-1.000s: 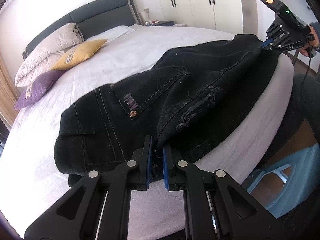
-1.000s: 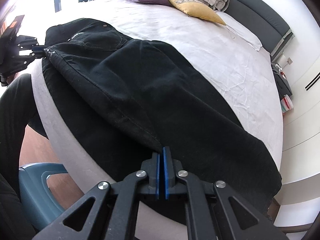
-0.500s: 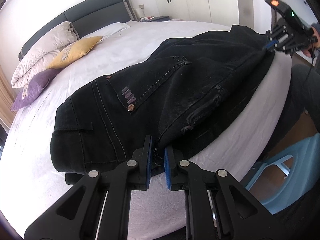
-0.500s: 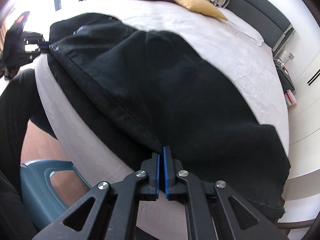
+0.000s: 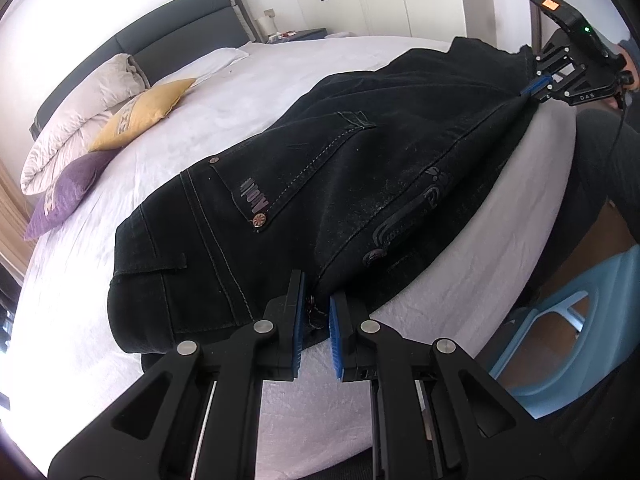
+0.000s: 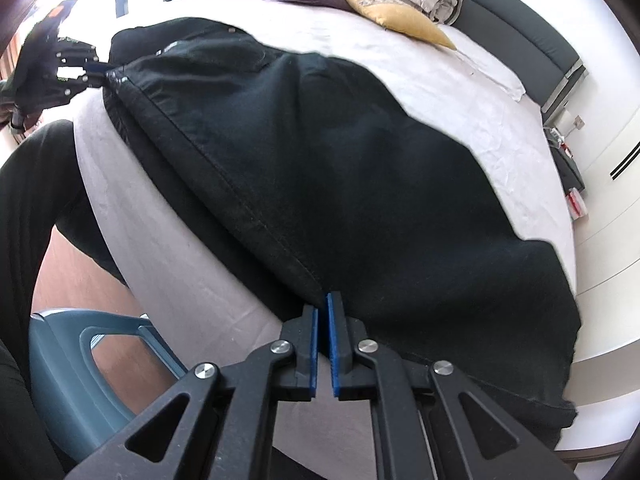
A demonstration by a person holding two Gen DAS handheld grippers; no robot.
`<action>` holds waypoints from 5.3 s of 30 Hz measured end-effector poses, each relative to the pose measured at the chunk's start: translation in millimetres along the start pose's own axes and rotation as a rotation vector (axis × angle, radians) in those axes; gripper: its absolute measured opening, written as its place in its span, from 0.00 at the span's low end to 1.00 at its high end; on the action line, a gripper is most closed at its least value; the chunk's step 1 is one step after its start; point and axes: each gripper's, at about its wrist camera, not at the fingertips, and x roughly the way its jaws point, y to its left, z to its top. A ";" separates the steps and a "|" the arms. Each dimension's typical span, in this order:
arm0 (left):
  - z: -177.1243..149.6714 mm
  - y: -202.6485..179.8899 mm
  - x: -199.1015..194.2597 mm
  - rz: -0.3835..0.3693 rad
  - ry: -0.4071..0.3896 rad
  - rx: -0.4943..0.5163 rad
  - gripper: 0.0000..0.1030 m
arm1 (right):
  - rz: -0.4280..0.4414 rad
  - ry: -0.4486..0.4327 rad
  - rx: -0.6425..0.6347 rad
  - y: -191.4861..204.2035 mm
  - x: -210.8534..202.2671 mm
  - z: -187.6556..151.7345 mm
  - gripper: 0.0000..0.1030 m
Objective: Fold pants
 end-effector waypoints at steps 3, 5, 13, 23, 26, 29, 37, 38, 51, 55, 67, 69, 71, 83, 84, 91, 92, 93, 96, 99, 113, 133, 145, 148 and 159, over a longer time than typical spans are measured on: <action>1.1 -1.5 -0.9 0.020 0.027 0.024 0.16 | -0.035 -0.017 -0.002 3.7 -6.7 4.4 0.16; -0.8 0.6 -5.6 0.020 0.048 0.026 0.26 | -0.006 -0.031 0.017 4.3 -15.6 0.4 0.37; 16.5 18.1 -45.9 -0.037 -0.028 -0.116 0.60 | 0.075 -0.174 0.016 23.4 -51.1 25.8 0.49; 98.4 5.8 7.4 -0.156 -0.132 -0.232 0.68 | 0.132 -0.160 -0.033 58.1 -9.3 73.9 0.48; 102.7 0.9 44.9 -0.187 -0.022 -0.264 0.68 | 0.174 -0.070 0.005 59.8 15.5 70.5 0.46; 95.3 -11.9 60.8 -0.240 0.058 -0.260 0.68 | 0.217 -0.062 0.023 61.6 13.6 64.4 0.47; 76.4 -34.3 56.4 -0.219 0.119 -0.171 0.68 | 0.390 -0.121 0.246 24.6 -19.5 32.8 0.33; 78.2 -33.5 56.1 -0.213 0.113 -0.168 0.68 | 0.385 -0.155 0.302 11.2 -28.6 24.6 0.33; 99.4 -21.4 58.9 -0.207 0.080 -0.356 0.68 | 0.244 -0.478 1.375 -224.6 -77.4 -195.5 0.37; 104.9 -25.3 65.5 -0.191 0.095 -0.356 0.68 | 0.272 -0.384 1.466 -239.9 -47.4 -204.0 0.36; 105.9 -33.1 76.9 -0.176 0.118 -0.328 0.71 | 0.381 -0.397 1.641 -253.7 4.1 -217.1 0.22; 104.9 -33.1 76.1 -0.174 0.117 -0.327 0.71 | 0.376 -0.372 1.667 -250.0 -2.1 -219.6 0.22; 101.4 -32.6 74.7 -0.175 0.113 -0.332 0.71 | 0.330 -0.344 1.672 -250.1 -11.1 -225.0 0.23; 99.7 -33.9 74.1 -0.172 0.104 -0.332 0.73 | 0.295 -0.211 1.782 -267.9 -3.9 -225.8 0.53; 99.3 -33.4 74.0 -0.172 0.103 -0.331 0.74 | 0.298 -0.210 1.784 -269.9 -3.2 -225.7 0.52; 96.7 -31.8 74.4 -0.179 0.096 -0.332 0.75 | 0.301 -0.223 1.781 -268.8 0.8 -240.2 0.15; 96.8 -32.1 74.5 -0.178 0.096 -0.328 0.75 | 0.300 -0.231 1.768 -267.9 0.8 -241.4 0.12; 97.3 -32.6 74.6 -0.177 0.098 -0.326 0.75 | 0.288 -0.235 1.746 -266.5 -0.3 -241.7 0.12; 98.8 -33.2 74.5 -0.175 0.102 -0.324 0.76 | 0.264 -0.265 1.726 -263.2 -4.0 -240.2 0.11; 100.0 -33.8 74.4 -0.171 0.107 -0.323 0.76 | 0.239 -0.322 1.719 -257.2 -12.0 -241.8 0.09; 106.0 -38.8 75.3 -0.157 0.116 -0.315 0.79 | 0.158 -0.420 1.742 -235.3 -34.5 -259.8 0.07; 91.6 -38.6 64.9 -0.159 0.067 -0.336 0.84 | 0.191 -0.456 1.734 -228.2 -13.6 -278.0 0.06; 119.8 33.4 39.5 -0.055 -0.087 -0.426 0.84 | 0.116 -0.431 1.397 -238.0 -82.4 -149.2 0.43; 113.2 65.2 58.1 -0.017 -0.042 -0.481 0.84 | 0.360 -0.425 1.186 -217.7 -48.7 -46.9 0.50; 35.2 104.3 64.2 0.088 0.058 -0.590 0.84 | 0.790 -0.121 0.940 -124.9 151.6 153.0 0.49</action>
